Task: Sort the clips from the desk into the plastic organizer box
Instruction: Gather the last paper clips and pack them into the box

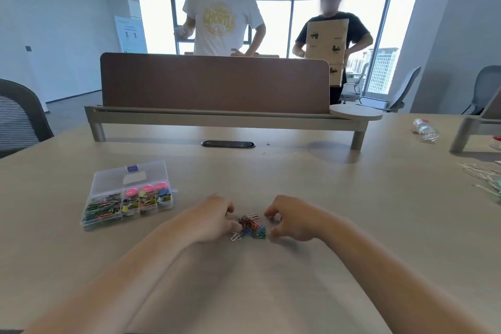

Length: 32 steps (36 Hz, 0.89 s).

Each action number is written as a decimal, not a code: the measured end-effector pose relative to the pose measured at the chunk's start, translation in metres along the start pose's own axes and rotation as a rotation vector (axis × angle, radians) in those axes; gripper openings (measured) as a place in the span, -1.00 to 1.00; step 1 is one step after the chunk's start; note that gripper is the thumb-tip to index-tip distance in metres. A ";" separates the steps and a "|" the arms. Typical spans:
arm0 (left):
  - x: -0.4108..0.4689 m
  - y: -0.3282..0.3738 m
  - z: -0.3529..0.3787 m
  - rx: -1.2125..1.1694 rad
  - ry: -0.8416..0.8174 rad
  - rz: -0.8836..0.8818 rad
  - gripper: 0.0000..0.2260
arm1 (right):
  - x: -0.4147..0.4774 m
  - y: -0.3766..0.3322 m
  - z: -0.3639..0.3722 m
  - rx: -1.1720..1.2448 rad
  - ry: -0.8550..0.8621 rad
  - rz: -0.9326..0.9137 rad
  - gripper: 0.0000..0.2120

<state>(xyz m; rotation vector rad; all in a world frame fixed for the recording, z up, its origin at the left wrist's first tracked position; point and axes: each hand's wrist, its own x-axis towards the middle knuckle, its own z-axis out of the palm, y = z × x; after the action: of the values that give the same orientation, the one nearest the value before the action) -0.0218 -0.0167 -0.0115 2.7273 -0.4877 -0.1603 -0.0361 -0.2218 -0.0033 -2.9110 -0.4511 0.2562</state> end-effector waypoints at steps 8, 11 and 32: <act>-0.002 0.004 0.003 0.067 -0.044 -0.002 -0.44 | 0.007 -0.006 0.007 -0.005 0.033 -0.041 -0.56; 0.000 0.005 0.005 0.010 -0.030 0.017 -0.53 | 0.013 -0.011 0.007 0.020 0.054 -0.054 -0.47; 0.019 -0.002 0.023 -0.040 0.186 0.111 -0.91 | 0.035 -0.023 0.017 -0.048 0.183 -0.080 -0.79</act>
<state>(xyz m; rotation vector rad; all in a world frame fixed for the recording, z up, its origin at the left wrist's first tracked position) -0.0077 -0.0293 -0.0342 2.6349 -0.5726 0.1104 -0.0133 -0.1867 -0.0198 -2.9192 -0.5476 -0.0334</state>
